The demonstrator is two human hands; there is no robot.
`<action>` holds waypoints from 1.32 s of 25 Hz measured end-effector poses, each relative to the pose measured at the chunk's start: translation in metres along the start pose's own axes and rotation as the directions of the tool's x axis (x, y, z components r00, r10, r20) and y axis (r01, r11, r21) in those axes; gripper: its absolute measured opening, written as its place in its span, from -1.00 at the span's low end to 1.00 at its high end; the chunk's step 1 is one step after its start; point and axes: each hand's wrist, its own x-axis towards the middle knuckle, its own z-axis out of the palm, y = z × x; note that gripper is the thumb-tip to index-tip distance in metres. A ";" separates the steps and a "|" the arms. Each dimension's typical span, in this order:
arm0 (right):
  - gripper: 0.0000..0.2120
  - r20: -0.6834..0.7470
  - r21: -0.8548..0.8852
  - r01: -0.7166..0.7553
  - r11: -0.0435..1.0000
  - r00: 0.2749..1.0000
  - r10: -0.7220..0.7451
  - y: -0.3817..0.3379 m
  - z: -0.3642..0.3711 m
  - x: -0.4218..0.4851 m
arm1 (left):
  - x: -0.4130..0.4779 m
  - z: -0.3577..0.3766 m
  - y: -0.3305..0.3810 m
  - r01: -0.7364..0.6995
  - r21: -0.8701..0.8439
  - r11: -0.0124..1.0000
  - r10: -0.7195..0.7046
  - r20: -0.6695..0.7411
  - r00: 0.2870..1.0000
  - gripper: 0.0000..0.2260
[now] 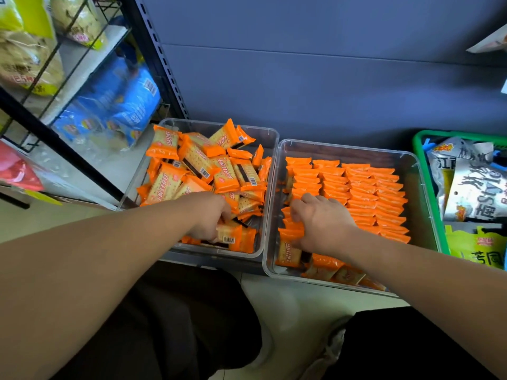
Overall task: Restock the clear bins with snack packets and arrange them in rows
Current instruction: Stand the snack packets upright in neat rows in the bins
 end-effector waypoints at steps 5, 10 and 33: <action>-0.88 -0.131 0.559 0.078 0.826 0.991 -0.005 -0.004 -0.034 0.005 | -0.017 -0.017 -0.006 -0.044 -0.164 0.985 0.034 -0.067 0.997 -0.83; -0.78 -0.081 0.881 0.116 0.459 0.992 -0.096 -0.016 -0.059 0.001 | -0.050 -0.046 0.012 -0.308 -0.708 0.635 0.126 -0.299 0.946 -0.92; -0.87 0.169 0.647 -0.001 0.762 0.975 -0.143 0.044 -0.037 -0.010 | -0.005 0.003 0.007 -0.025 -0.258 0.966 0.084 0.220 0.972 -0.59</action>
